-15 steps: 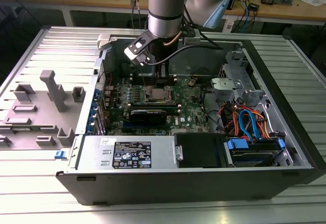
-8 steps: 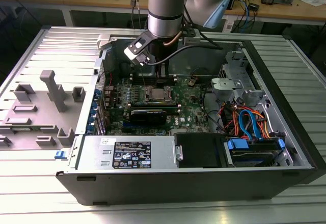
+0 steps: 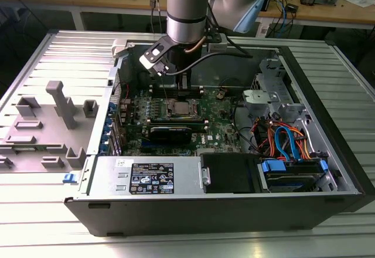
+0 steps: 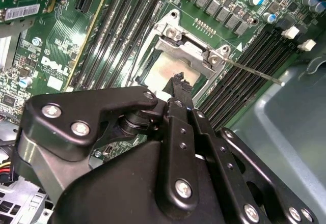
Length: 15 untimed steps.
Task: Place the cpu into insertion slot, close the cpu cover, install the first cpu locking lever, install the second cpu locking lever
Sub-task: 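Close the cpu cover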
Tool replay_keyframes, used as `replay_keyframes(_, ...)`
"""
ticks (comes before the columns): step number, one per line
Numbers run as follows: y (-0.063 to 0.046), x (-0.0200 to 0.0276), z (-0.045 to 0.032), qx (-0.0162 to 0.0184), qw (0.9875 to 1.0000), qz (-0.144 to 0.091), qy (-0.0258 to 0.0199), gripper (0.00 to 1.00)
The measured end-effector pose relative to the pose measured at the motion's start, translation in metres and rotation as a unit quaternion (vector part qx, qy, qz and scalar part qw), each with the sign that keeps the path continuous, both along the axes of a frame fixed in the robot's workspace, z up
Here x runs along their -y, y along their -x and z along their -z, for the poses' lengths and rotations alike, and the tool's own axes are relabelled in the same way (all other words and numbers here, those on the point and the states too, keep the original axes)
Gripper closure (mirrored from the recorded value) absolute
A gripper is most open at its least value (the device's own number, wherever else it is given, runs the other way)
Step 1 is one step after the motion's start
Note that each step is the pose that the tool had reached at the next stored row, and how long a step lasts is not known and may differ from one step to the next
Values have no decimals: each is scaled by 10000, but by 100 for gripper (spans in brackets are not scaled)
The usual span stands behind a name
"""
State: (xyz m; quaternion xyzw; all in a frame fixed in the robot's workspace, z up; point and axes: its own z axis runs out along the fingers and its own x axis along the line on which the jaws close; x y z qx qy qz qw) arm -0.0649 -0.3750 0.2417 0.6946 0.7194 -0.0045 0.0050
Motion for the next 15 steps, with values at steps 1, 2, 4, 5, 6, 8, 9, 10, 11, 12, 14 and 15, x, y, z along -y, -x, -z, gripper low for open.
replay_keyframes(1,1,0,0,0,10000,-1,0,89)
replay_keyframes(2,2,0,0,0,10000,0,-3,89)
replay_keyframes(4,2,0,0,0,10000,0,-7,89)
replay_keyframes(5,1,0,0,0,10000,0,-6,89)
replay_keyframes(6,2,0,0,0,10000,0,-7,89)
replay_keyframes(8,1,0,0,1,10000,-1,-8,89)
replay_keyframes(9,1,0,0,0,10000,0,-8,89)
replay_keyframes(10,2,0,0,0,10000,0,-9,89)
replay_keyframes(11,1,0,0,0,10000,0,-9,89)
replay_keyframes(12,2,0,1,0,10000,0,-9,89)
replay_keyframes(14,3,1,5,0,10000,-1,-9,89)
replay_keyframes(15,12,0,15,0,10000,-10,-9,89)
